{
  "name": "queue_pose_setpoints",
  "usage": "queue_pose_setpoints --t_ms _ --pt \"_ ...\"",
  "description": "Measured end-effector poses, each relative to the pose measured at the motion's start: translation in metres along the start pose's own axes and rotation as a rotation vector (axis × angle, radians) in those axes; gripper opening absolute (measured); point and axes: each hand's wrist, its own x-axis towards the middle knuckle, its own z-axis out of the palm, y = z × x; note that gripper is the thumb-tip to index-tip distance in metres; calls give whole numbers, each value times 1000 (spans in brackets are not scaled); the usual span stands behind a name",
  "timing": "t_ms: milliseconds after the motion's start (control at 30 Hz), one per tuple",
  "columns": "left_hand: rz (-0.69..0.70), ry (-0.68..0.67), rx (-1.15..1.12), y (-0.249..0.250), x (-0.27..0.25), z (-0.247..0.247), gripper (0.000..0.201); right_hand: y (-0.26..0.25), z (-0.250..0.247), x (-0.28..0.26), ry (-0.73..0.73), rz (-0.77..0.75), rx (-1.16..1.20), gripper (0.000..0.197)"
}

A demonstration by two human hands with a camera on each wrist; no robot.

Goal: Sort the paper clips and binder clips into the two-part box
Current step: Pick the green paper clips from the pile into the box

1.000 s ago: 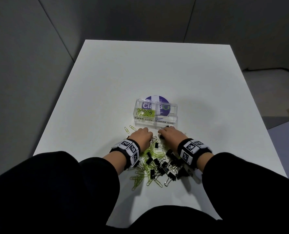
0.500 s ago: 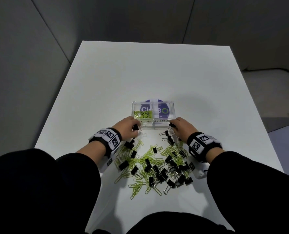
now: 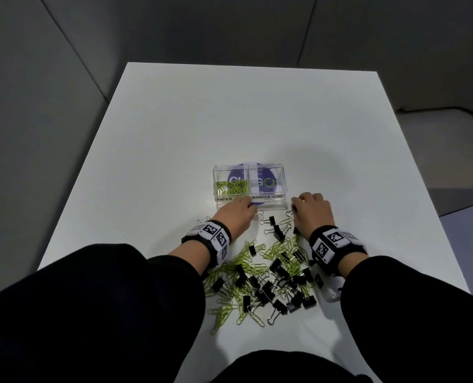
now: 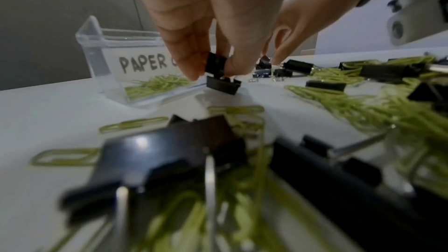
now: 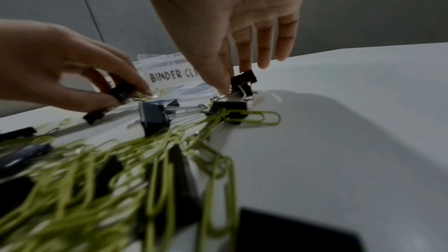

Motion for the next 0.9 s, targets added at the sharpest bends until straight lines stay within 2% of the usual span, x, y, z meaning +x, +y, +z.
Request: queue_pose_setpoints --t_ms 200,300,367,467,533,767,900 --pt "-54 21 -7 -8 -5 6 36 -23 -3 -22 106 -281 115 34" --pt "-87 70 -8 -27 -21 3 34 -34 -6 -25 -63 -355 86 51" --pt "-128 46 9 -43 -35 3 36 -38 -7 -25 -170 -337 32 54" --pt "-239 -86 -28 -62 -55 4 45 -45 -4 -24 -195 -295 54 39" --pt "-285 -128 -87 -65 -63 6 49 -49 -1 -23 -203 -274 81 33" --pt "-343 -46 -230 -46 -75 20 41 -56 8 -26 -162 -236 127 27" --pt "-323 -18 -276 -30 -77 24 39 -55 6 -27 -185 -178 170 22"
